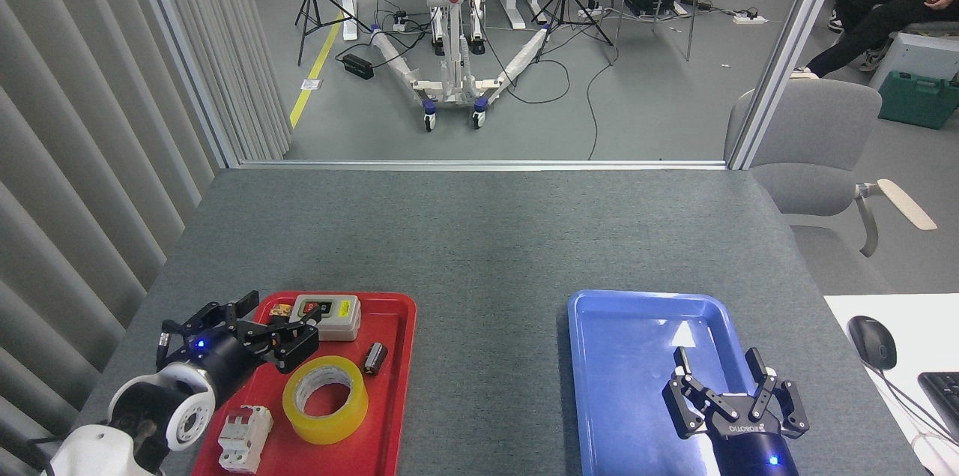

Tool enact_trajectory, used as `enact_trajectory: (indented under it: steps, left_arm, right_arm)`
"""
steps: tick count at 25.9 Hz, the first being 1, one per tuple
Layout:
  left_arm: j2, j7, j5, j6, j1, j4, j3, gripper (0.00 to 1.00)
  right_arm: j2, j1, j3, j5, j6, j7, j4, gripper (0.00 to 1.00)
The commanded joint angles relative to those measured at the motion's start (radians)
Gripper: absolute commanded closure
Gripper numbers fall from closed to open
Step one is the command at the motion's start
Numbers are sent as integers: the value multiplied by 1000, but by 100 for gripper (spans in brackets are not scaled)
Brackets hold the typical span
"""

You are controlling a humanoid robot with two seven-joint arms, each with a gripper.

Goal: Place and move tape with both arms
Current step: 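Move the left gripper over the yellow tape roll on the red tray, then lower the left gripper and grasp the yellow tape roll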

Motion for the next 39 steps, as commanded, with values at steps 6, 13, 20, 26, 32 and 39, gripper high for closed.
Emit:
enact_trajectory:
  steps: [6, 13, 20, 26, 32, 39]
  left_arm:
    - [-49, -404, 3, 0, -174, 119, -72, 0]
    - [-69, -749, 0, -26, -297, 255, -138, 1]
    - [-78, -760, -10, -198, -340, 336, -147, 1]
    - [-138, -754, -82, -259, -340, 410, -164, 8]
    - [-159, -746, -83, -256, -364, 525, -158, 20]
    - [-159, -737, -96, -253, -409, 583, -158, 25]
  right_arm:
    - [7, 1, -1, 1, 8, -1, 3, 1]
    - [13, -1, -2, 1, 5, 5, 1, 1]
    - [21, 1, 1, -2, 5, 1, -6, 1]
    - [10, -4, -1, 1, 21, 13, -16, 0]
    - [-10, -13, -1, 0, 21, 13, -25, 0]
    - [-28, -12, 3, -3, 13, 1, -25, 0]
